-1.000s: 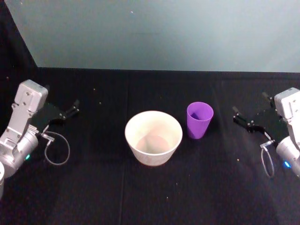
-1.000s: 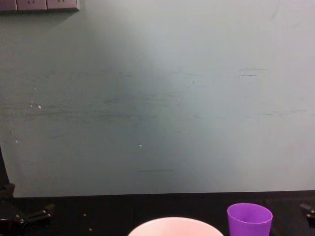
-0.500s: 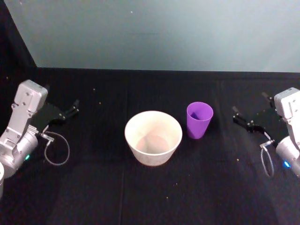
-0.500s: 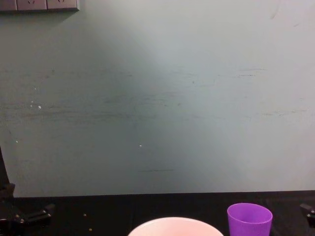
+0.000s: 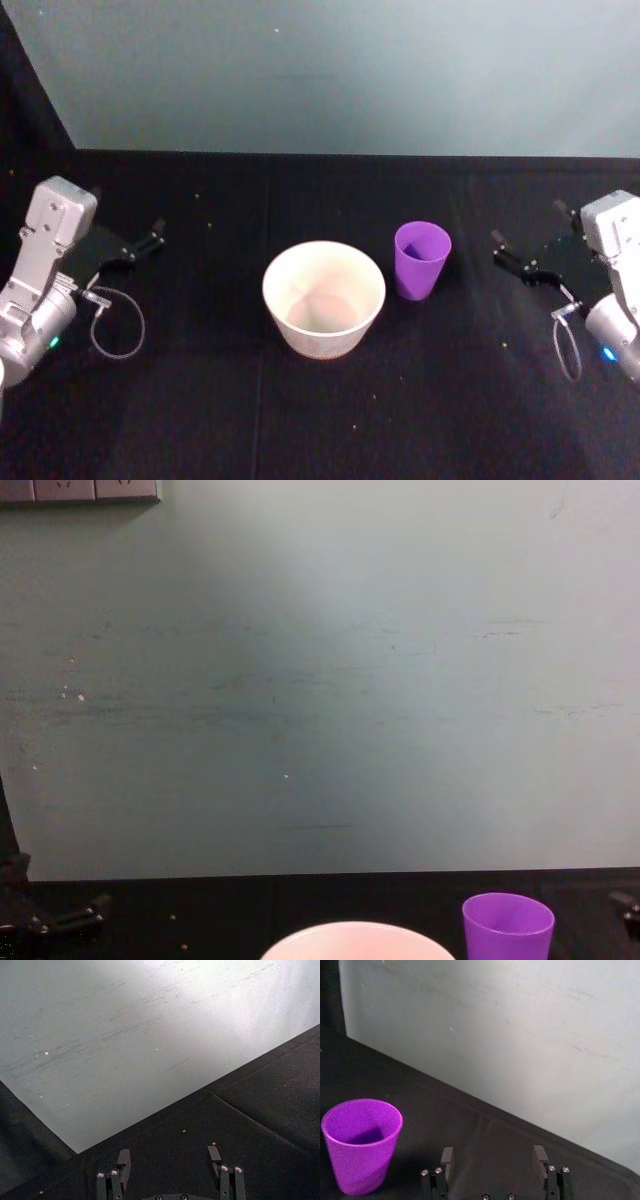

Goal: Pick up the cup and pour the mung beans from the cup into the bowl.

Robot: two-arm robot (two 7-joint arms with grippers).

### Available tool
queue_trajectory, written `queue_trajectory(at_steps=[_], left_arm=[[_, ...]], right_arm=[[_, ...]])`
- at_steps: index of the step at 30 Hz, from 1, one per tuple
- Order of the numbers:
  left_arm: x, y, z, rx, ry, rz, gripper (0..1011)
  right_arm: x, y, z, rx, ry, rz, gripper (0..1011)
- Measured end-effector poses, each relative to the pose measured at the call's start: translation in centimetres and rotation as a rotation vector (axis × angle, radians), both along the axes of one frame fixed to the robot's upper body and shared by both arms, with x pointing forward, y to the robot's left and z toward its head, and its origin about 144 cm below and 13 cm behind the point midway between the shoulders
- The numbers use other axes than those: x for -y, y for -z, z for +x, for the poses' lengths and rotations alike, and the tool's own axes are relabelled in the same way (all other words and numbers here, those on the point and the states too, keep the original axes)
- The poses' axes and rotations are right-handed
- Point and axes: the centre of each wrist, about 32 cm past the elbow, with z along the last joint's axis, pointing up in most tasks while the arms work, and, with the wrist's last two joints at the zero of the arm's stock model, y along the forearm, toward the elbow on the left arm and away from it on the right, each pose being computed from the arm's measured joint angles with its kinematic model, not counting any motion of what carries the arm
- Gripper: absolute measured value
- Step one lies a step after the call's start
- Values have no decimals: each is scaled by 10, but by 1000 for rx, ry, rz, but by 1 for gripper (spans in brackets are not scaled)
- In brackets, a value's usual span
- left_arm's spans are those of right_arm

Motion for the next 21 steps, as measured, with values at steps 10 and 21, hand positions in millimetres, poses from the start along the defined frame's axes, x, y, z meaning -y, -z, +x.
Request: queue_trajectory(at_steps=[10, 21], left_arm=[[0, 0, 0, 0, 0, 0, 1000], [0, 0, 0, 0, 0, 0, 1000]], right_arm=[[11, 3, -21, 20, -131, 77, 1004], [20, 22, -33, -56, -285, 168, 1004]])
